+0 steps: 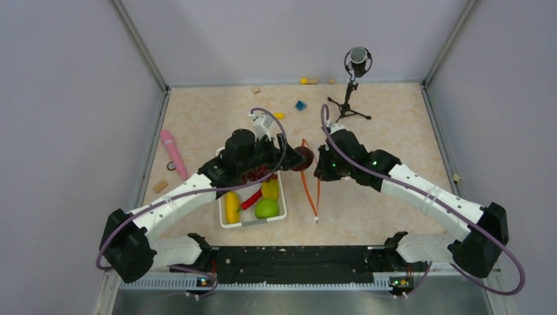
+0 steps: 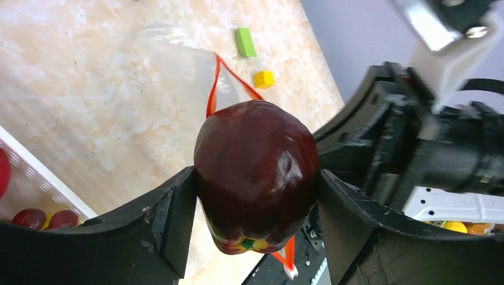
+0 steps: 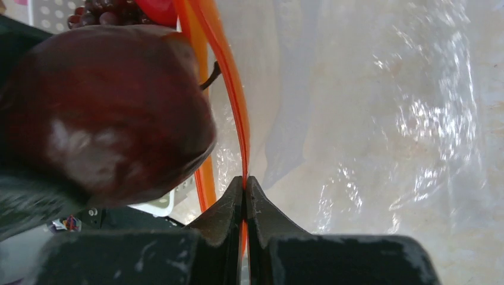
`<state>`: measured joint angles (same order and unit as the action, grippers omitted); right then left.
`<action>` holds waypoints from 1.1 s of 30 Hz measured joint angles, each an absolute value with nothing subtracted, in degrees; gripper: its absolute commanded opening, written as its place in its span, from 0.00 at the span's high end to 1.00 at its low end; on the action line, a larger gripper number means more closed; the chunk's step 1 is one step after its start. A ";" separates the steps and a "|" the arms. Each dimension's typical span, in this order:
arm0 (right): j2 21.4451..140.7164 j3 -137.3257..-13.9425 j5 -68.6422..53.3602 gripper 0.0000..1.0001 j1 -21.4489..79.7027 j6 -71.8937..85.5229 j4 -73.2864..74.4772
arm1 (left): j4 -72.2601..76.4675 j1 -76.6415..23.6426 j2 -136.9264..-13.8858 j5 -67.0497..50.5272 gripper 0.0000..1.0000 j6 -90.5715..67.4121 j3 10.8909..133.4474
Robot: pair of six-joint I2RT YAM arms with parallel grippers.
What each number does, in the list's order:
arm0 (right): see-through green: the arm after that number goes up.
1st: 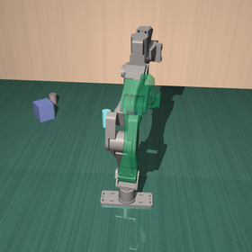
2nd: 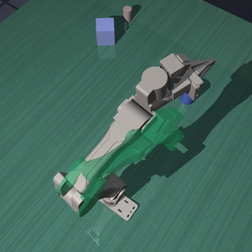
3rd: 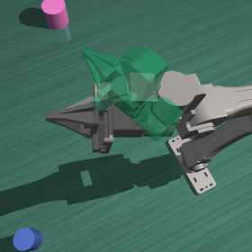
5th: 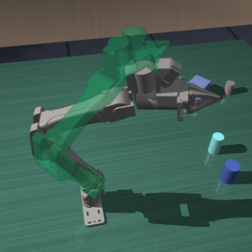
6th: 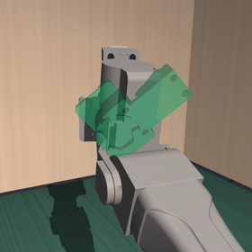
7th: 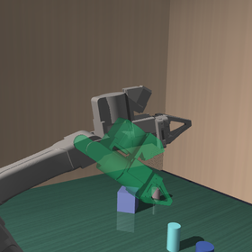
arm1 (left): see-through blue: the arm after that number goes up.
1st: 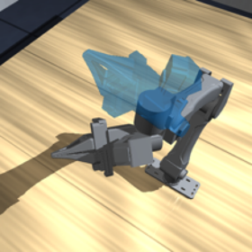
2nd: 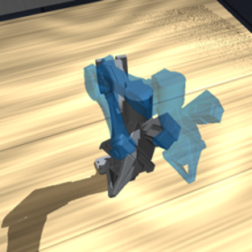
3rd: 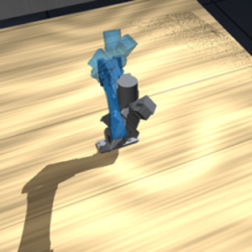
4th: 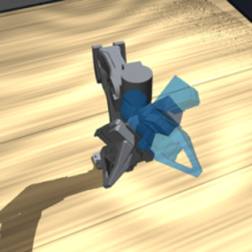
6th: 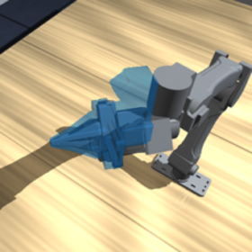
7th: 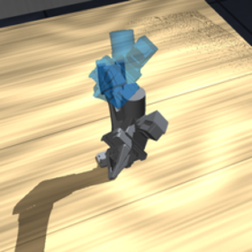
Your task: Place the food in the zip-top bag and seal the zipper
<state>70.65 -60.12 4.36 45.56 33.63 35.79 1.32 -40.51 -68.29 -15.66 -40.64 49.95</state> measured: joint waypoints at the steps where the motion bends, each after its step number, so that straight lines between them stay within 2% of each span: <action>1: 69.95 -60.12 4.36 1.00 45.56 33.65 35.81 | 1.32 -40.53 -68.84 -15.38 0.94 -40.64 50.06; 12: 65.08 -60.12 4.21 1.00 45.56 32.88 33.95 | -5.08 -40.80 -75.79 -12.40 0.97 -40.05 53.47; 18: 64.10 -60.07 2.24 1.00 45.56 30.48 30.79 | -6.92 -41.17 -78.30 -15.86 0.97 -38.33 53.76; 25: 63.31 -58.37 3.01 1.00 45.56 28.99 28.60 | -4.51 -41.52 -78.17 -22.04 0.97 -37.45 53.71; 33: 58.67 -53.47 4.67 1.00 45.56 30.04 26.35 | 0.56 -41.52 -73.84 -23.09 0.99 -38.98 49.63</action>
<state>58.67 -53.47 4.67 45.56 30.04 26.35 0.56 -41.52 -73.84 -23.09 -38.98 49.63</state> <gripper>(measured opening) 0.008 0.720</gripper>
